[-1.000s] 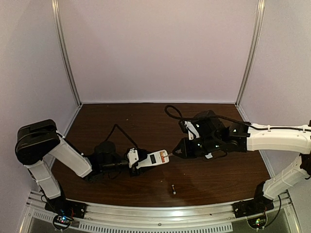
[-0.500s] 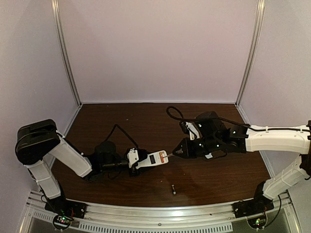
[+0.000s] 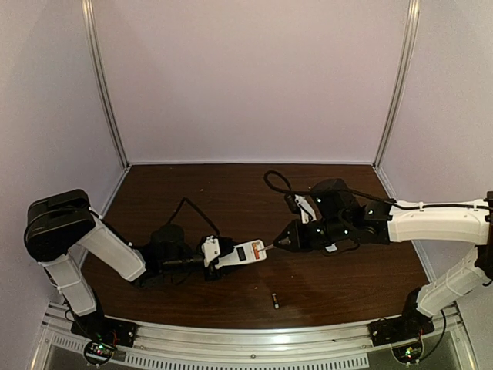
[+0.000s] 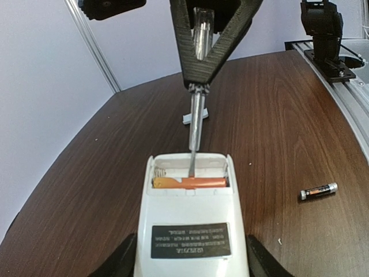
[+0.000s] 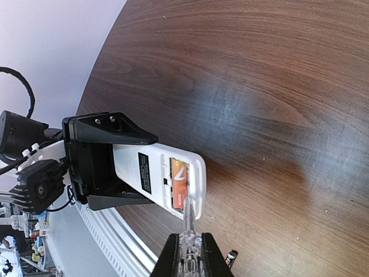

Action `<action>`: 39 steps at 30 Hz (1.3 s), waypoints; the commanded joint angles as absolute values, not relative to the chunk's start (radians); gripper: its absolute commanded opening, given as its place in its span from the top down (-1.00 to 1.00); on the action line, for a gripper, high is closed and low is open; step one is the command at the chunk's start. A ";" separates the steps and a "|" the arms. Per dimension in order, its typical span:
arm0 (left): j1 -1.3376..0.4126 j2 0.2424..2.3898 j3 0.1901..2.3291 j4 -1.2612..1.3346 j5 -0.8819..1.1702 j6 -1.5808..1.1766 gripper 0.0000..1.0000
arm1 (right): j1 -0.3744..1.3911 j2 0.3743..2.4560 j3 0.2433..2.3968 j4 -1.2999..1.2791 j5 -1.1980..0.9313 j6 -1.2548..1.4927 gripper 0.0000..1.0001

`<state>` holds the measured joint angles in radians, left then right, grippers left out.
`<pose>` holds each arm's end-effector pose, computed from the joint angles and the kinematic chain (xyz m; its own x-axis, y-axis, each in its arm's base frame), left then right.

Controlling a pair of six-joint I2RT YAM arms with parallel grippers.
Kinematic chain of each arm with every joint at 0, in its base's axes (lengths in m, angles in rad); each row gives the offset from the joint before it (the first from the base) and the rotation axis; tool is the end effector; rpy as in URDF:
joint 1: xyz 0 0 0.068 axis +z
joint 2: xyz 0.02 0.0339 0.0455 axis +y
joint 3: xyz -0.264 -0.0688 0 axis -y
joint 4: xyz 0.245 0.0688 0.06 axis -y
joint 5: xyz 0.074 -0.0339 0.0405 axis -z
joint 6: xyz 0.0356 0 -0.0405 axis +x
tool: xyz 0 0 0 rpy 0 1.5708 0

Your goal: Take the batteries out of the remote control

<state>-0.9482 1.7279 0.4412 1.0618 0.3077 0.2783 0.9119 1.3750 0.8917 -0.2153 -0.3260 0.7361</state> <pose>0.1620 -0.2441 0.1318 0.1349 0.2610 -0.9559 0.9457 0.2540 0.2029 0.1722 0.2410 0.2424 -0.8955 -0.1176 -0.4292 -0.4020 0.6276 0.6668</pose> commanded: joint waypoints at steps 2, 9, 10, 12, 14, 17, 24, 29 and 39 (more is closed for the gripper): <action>-0.951 1.718 0.460 1.150 0.353 0.285 1.00 | 0.891 1.424 0.958 -0.354 -0.230 0.654 1.00; -0.950 1.724 0.469 1.138 0.351 0.288 1.00 | 0.908 1.477 1.038 -0.423 -0.214 0.657 1.00; -0.951 1.724 0.469 1.137 0.351 0.288 1.00 | 0.914 1.483 1.046 -0.427 -0.213 0.660 1.00; -0.951 1.725 0.469 1.137 0.351 0.288 1.00 | 0.925 1.498 1.056 -0.425 -0.214 0.666 1.00; -0.951 1.726 0.469 1.137 0.351 0.288 1.00 | 0.932 1.513 1.063 -0.423 -0.224 0.668 1.00; -0.951 1.726 0.471 1.134 0.351 0.290 1.00 | 0.934 1.528 1.061 -0.409 -0.255 0.666 1.00; -0.951 1.728 0.474 1.124 0.357 0.293 1.00 | 0.921 1.513 1.038 -0.329 -0.379 0.663 1.00; -0.951 1.725 0.473 1.126 0.370 0.289 1.00 | 0.876 1.497 0.950 -0.242 -0.446 0.675 1.00; -0.951 1.711 0.465 1.144 0.412 0.269 1.00 | 0.805 1.471 0.809 -0.096 -0.553 0.692 1.00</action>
